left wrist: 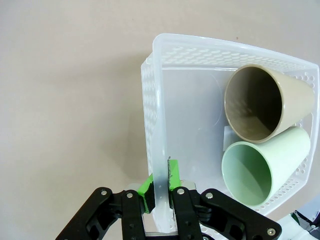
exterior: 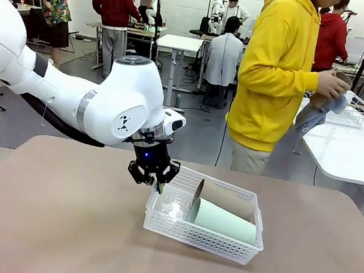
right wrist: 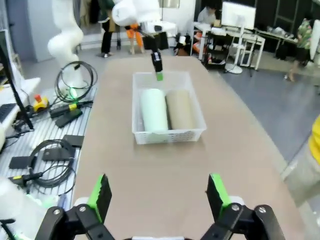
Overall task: Clean and organize the cups into the basket.
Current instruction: Pick up the Reusable plastic cup from the right side of the table and stack it inside the Organizing basket in the center of the table.
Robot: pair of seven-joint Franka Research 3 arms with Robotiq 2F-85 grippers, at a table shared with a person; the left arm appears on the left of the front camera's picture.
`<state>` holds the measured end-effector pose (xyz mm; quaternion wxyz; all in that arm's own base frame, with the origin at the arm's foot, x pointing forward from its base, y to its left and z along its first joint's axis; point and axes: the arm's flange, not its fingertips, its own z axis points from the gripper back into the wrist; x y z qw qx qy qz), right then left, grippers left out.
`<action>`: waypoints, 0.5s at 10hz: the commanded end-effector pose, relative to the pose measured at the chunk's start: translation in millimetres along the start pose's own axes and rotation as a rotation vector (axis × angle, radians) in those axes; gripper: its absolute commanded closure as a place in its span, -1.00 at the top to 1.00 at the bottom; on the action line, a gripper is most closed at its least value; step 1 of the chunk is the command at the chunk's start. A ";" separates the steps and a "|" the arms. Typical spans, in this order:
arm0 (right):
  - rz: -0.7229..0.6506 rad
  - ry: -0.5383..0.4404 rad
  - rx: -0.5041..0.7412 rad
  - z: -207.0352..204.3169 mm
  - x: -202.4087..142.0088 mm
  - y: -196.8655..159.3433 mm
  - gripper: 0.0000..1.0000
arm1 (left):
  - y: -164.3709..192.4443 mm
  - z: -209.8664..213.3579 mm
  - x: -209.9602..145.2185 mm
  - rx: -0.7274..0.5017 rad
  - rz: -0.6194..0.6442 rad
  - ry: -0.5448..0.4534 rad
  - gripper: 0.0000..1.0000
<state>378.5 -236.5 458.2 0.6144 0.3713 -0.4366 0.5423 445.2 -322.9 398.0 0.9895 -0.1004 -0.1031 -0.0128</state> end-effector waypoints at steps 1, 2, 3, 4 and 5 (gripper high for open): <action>0.039 0.004 0.042 13.7 -16.5 -19.2 1.00 | -1.3 0.8 -0.2 -0.003 -0.006 -0.001 -1.00; 0.046 -0.002 0.044 18.7 -23.7 -20.4 1.00 | -1.3 0.8 -0.2 -0.003 -0.006 -0.001 -1.00; 0.044 -0.001 0.062 18.6 -27.0 -21.0 1.00 | -1.3 0.8 -0.2 -0.003 -0.006 -0.001 -1.00; 0.043 0.063 0.136 9.2 -23.7 -26.3 1.00 | -1.3 0.8 -0.2 -0.003 -0.006 -0.001 -1.00; 0.016 0.000 0.026 15.2 -31.9 -16.5 1.00 | -1.3 0.8 -0.2 -0.003 -0.006 -0.001 -1.00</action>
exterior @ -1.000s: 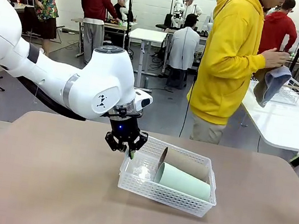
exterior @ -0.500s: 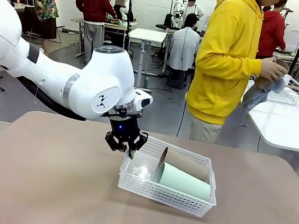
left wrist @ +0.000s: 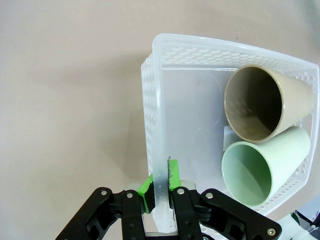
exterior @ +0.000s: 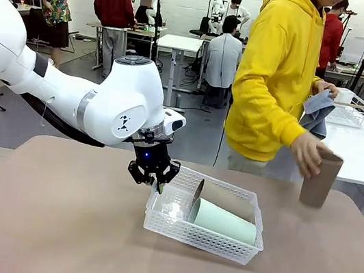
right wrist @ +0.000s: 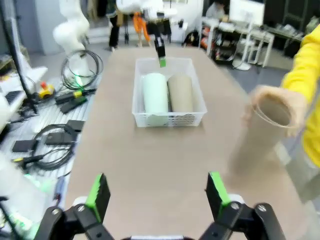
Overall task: Clean and organize the cups into the basket.
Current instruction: Pick up the Reusable plastic cup from the right side of the table and stack it inside the Organizing basket in the center of the table.
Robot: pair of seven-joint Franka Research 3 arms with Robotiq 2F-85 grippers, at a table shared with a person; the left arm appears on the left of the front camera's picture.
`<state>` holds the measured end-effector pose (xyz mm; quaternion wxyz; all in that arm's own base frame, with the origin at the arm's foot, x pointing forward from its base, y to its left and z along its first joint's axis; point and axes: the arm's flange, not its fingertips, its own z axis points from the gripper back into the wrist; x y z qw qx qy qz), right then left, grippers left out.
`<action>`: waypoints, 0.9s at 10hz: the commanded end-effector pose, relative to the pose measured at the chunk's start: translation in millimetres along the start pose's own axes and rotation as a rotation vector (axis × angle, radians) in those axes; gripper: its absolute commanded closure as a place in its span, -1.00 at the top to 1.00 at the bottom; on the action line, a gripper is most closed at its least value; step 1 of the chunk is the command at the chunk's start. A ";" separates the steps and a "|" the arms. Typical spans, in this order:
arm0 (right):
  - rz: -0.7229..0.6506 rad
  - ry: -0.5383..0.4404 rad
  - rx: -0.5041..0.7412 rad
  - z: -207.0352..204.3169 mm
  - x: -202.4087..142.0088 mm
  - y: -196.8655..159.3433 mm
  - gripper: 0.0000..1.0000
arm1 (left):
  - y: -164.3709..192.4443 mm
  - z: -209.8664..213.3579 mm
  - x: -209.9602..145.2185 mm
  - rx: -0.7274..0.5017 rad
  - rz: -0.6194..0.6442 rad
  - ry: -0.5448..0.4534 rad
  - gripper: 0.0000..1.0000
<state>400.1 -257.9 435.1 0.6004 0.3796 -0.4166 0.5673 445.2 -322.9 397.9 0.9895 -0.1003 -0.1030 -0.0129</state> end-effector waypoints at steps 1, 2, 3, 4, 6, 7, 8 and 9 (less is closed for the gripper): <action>-0.007 -0.022 -0.038 5.5 -3.5 7.9 1.00 | -1.3 0.8 -0.1 -0.003 -0.006 -0.001 -1.00; -0.007 -0.022 -0.038 5.5 -3.5 7.9 1.00 | -1.3 0.8 -0.1 -0.003 -0.006 -0.001 -1.00; -0.007 -0.022 -0.038 5.5 -3.5 7.9 1.00 | -1.3 0.8 -0.1 -0.003 -0.006 -0.001 -1.00; -0.007 -0.022 -0.038 5.5 -3.5 7.9 1.00 | -1.3 0.8 -0.1 -0.003 -0.006 -0.001 -1.00; -0.007 -0.022 -0.038 5.5 -3.5 7.9 1.00 | -1.3 0.8 -0.1 -0.003 -0.006 -0.001 -1.00; -0.007 -0.022 -0.038 5.5 -3.5 7.9 1.00 | -1.3 0.8 -0.1 -0.003 -0.006 -0.001 -1.00; -0.007 -0.022 -0.038 5.5 -3.5 7.9 1.00 | -1.3 0.8 -0.1 -0.003 -0.006 -0.001 -1.00; -0.007 -0.022 -0.038 5.5 -3.5 7.9 1.00 | -1.3 0.8 -0.1 -0.003 -0.006 -0.001 -1.00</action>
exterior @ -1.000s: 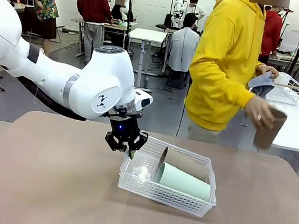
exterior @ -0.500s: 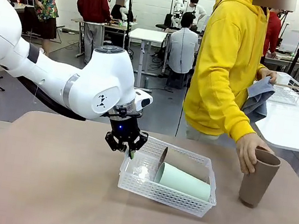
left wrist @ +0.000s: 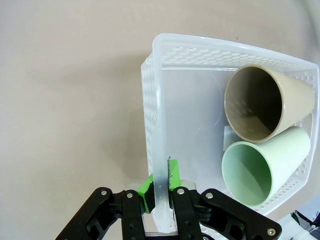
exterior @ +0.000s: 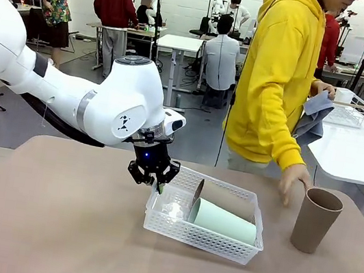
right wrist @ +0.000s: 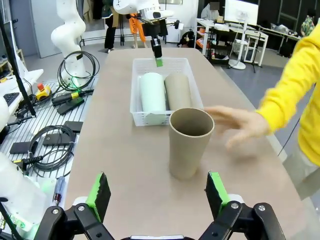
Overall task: Clean and organize the cups into the basket.
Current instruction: Pick up the Reusable plastic cup from the right side of the table and stack it inside the Organizing basket in the center of the table.
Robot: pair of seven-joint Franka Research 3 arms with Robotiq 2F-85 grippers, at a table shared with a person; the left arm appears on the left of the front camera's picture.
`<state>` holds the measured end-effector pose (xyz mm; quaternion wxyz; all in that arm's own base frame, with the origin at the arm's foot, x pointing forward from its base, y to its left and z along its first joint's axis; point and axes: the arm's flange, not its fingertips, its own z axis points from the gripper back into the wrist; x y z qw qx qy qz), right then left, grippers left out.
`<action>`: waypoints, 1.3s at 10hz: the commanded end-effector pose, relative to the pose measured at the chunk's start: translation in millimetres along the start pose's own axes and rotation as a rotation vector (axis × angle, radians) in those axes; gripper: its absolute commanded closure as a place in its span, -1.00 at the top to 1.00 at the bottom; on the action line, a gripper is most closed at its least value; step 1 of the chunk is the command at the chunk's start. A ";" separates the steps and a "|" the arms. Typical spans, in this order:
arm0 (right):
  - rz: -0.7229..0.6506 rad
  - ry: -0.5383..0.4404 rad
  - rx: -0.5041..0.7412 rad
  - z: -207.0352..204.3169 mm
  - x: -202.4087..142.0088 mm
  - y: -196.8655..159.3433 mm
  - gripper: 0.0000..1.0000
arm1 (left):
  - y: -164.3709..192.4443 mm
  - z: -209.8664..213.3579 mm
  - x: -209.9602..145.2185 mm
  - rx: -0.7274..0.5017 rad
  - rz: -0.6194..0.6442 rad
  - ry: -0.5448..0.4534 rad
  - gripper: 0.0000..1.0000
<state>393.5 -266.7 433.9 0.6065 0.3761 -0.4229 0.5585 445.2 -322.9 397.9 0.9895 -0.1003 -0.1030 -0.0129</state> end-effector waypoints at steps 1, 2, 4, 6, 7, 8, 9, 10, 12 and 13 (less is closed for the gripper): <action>0.002 -0.017 -0.015 -2.6 0.9 2.0 1.00 | -1.2 0.9 -0.1 -0.003 -0.006 -0.001 -1.00; 0.002 -0.017 -0.015 -2.6 0.9 2.0 1.00 | -1.2 0.9 -0.1 -0.003 -0.006 -0.001 -1.00; 0.000 0.000 -0.001 0.3 -0.1 0.2 1.00 | -1.2 0.9 -0.1 -0.003 -0.006 -0.001 -1.00; 0.018 0.072 0.020 -51.6 -26.3 -10.0 1.00 | -1.2 0.9 -0.1 -0.003 -0.006 -0.001 -1.00; 0.015 0.094 0.026 -62.9 -34.8 -12.9 1.00 | -1.2 0.9 -0.1 -0.003 -0.006 -0.001 -1.00; 0.009 0.116 0.028 -71.8 -42.6 -13.1 1.00 | -1.2 0.9 -0.1 -0.003 -0.006 -0.001 -1.00; 0.005 0.153 0.009 -83.1 -50.8 -15.0 1.00 | -1.2 0.9 -0.1 -0.003 -0.006 -0.001 -1.00; -0.006 0.200 0.012 -100.1 -62.3 -18.7 1.00 | -1.2 0.9 -0.1 -0.003 -0.006 -0.001 -1.00; -0.022 0.242 0.044 -128.6 -77.0 -25.4 1.00 | -1.2 0.9 -0.1 -0.003 -0.006 -0.001 -1.00; -0.019 0.246 0.062 -144.1 -80.4 -29.4 1.00 | -1.2 0.9 -0.1 -0.003 -0.006 -0.001 -1.00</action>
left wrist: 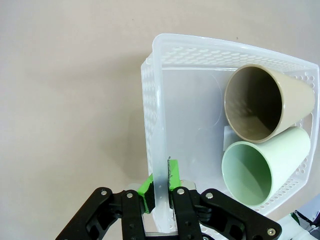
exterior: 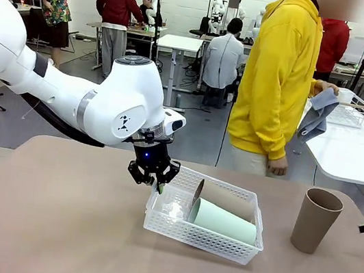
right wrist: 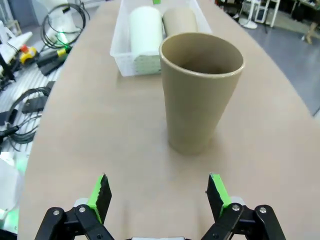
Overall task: Clean and organize the cups into the basket.
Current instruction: Pick up the Reusable plastic cup from the right side of the table and stack it inside the Organizing basket in the center of the table.
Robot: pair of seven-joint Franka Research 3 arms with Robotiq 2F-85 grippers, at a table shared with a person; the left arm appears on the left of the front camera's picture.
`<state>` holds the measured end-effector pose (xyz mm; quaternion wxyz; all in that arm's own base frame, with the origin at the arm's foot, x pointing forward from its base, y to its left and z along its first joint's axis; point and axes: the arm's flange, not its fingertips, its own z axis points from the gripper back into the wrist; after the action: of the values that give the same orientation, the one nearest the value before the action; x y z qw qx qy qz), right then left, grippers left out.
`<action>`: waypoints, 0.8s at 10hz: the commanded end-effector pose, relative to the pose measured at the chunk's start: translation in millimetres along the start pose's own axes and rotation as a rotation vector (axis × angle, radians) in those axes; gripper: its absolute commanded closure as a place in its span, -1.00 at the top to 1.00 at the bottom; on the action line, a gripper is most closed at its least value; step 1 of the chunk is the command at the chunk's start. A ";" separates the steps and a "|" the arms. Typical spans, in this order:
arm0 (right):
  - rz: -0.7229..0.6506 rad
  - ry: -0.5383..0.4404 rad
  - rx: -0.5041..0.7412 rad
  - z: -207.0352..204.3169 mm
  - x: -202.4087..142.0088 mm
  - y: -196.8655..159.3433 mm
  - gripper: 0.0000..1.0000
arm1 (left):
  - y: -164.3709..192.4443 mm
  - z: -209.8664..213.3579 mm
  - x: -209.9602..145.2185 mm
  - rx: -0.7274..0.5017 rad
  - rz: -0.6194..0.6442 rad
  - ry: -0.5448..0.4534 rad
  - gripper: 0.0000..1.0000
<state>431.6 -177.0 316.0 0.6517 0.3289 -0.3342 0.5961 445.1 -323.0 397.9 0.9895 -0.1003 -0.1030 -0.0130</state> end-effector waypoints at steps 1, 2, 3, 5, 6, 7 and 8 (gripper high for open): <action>0.033 0.029 0.029 -29.7 1.9 -6.1 1.00 | -1.2 0.8 0.0 -0.003 -0.006 -0.001 -1.00; 0.040 0.033 0.046 -41.5 2.1 -9.5 1.00 | -1.2 0.8 0.0 -0.003 -0.006 -0.001 -1.00; 0.041 0.032 0.056 -49.7 2.4 -12.4 1.00 | -1.2 0.8 0.0 -0.003 -0.006 -0.001 -1.00; 0.032 0.013 0.075 -64.0 5.2 -14.0 1.00 | -1.2 0.8 0.0 -0.003 -0.006 -0.001 -1.00; 0.027 0.008 0.066 -67.6 6.2 -15.2 1.00 | -1.2 0.8 0.0 -0.003 -0.006 -0.001 -1.00; 0.026 0.000 0.044 -66.3 6.7 -17.2 1.00 | -1.2 0.8 0.0 -0.003 -0.006 -0.001 -1.00; 0.021 -0.017 0.033 -64.5 7.4 -19.0 1.00 | -1.2 0.8 0.0 -0.003 -0.006 -0.001 -1.00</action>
<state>452.1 -122.6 288.4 0.6328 0.3504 -0.3152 0.6143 445.1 -322.9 397.9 0.9895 -0.1003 -0.1030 -0.0129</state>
